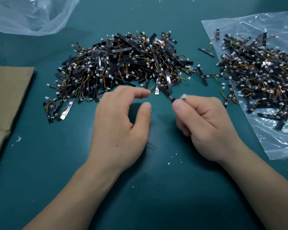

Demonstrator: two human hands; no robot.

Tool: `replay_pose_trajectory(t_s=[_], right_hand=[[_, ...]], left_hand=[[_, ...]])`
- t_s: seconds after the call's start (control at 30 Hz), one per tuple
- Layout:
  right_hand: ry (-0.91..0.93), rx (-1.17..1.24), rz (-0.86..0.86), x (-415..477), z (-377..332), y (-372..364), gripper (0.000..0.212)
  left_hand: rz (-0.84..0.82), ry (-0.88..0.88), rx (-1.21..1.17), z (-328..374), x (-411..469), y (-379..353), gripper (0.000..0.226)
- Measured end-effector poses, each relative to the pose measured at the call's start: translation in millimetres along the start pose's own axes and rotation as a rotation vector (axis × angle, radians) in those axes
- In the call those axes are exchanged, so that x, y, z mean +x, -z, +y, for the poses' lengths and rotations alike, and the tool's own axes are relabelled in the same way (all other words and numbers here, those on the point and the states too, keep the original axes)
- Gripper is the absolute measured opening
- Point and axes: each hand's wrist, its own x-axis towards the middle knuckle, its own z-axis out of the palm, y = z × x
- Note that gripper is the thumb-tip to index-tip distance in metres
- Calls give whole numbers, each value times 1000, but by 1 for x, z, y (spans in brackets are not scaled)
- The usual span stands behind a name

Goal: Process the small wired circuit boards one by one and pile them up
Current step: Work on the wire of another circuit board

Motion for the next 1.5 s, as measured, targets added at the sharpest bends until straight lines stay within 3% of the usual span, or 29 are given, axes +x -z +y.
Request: replay_pose_trajectory(t_s=[0.17,0.23,0.4,0.53,0.87,1.0,1.13,1.5], right_hand=[[-110,391,476,10,2,8,23],[-161,431,523,12,4,11,19],[-95,246,320,5,1,0,19],[-65,164,228,2,0,-3,17],[-97,173,247,4,5,-1,14],[-97,70,147,3,10,-3,26],[-85,7,91,2,8,-4,9],[-34,17,51,-2,0,-3,12]], left_hand=[[-226,-83,253,2,-3,-1,30],[-338,-100,409,5,-6,-2,42],[-384,-77,531,7,-5,-3,62],[-351,-98,492,5,-4,-3,57],[95,-36,-88,1,-1,0,17],[24,-1,-249,2,-1,1,15],[-3,-15,-265,3,-3,0,15],[22,32,-353,0,-1,0,18]])
